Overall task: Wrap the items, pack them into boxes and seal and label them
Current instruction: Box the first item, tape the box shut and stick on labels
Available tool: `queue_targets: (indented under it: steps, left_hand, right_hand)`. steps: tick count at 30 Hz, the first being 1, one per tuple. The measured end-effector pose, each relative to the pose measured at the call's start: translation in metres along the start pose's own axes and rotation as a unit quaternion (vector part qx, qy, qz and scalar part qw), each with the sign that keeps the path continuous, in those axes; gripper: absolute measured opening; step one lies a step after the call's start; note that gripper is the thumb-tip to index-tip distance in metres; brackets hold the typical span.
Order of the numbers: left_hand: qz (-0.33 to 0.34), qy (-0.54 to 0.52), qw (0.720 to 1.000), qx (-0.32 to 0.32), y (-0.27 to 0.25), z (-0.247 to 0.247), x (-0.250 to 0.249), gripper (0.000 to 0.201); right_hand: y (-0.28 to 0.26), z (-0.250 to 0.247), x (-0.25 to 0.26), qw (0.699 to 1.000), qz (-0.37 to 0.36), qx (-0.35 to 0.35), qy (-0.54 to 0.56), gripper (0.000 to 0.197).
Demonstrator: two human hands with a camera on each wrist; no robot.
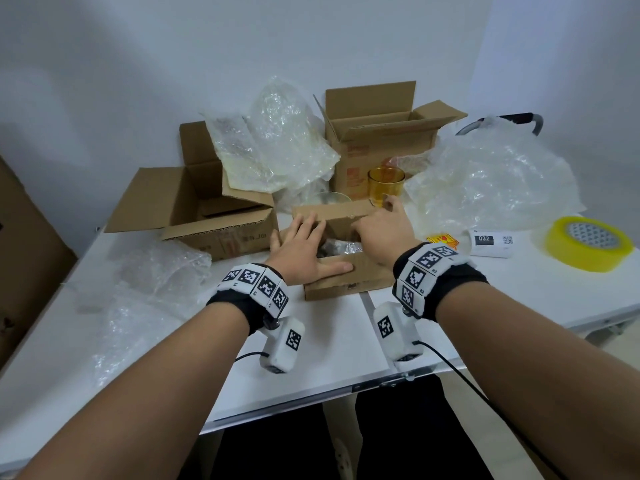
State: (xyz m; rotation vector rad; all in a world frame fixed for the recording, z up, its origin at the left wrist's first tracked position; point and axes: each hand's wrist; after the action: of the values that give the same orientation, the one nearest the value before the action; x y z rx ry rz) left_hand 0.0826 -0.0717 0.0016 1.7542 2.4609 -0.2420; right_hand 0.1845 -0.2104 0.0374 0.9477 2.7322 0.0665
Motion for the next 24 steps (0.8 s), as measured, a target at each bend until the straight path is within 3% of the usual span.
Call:
queue_targets:
  steps: [4, 8, 12, 15, 18, 20, 24]
  left_hand:
    - [-0.001, 0.005, 1.0, -0.002, 0.0, -0.001, 0.0, 0.114]
    - [-0.002, 0.007, 1.0, -0.002, 0.0, -0.002, 0.0, 0.113]
    - [0.005, 0.011, 1.0, -0.009, -0.002, -0.003, 0.0, 0.11]
    - [0.005, 0.02, 1.0, -0.014, -0.008, -0.004, 0.002, 0.106]
    - [-0.01, 0.0, 1.0, -0.01, -0.017, -0.004, 0.011, 0.105]
    - [-0.018, -0.027, 0.999, -0.011, -0.022, -0.002, 0.018, 0.107]
    - [-0.039, -0.053, 0.998, -0.025, -0.026, 0.001, 0.033, 0.104]
  right_hand:
    - [0.004, 0.005, -0.008, 0.999, 0.024, 0.038, -0.012, 0.036]
    - [-0.001, 0.018, -0.02, 0.987, 0.121, -0.059, 0.083, 0.034]
    - [-0.002, 0.036, -0.024, 0.948, 0.176, 0.03, 0.265, 0.039]
    - [0.003, 0.04, -0.018, 0.905, 0.164, 0.032, 0.39, 0.036]
    - [0.004, 0.04, -0.008, 0.884, 0.149, 0.014, 0.443, 0.053]
    - [0.004, 0.04, 0.002, 0.887, 0.123, 0.001, 0.444, 0.057]
    - [0.016, 0.047, 0.021, 0.908, 0.078, -0.018, 0.412, 0.047]
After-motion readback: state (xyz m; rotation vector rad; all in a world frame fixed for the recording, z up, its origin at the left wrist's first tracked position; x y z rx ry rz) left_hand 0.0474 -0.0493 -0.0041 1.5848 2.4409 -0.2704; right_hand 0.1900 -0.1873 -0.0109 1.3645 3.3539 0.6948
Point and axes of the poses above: each hand's wrist, its own y-axis towards the middle knuckle, its own z-axis out of the palm, x = y × z, and after that the axes turned 1 degree about y, right-handed
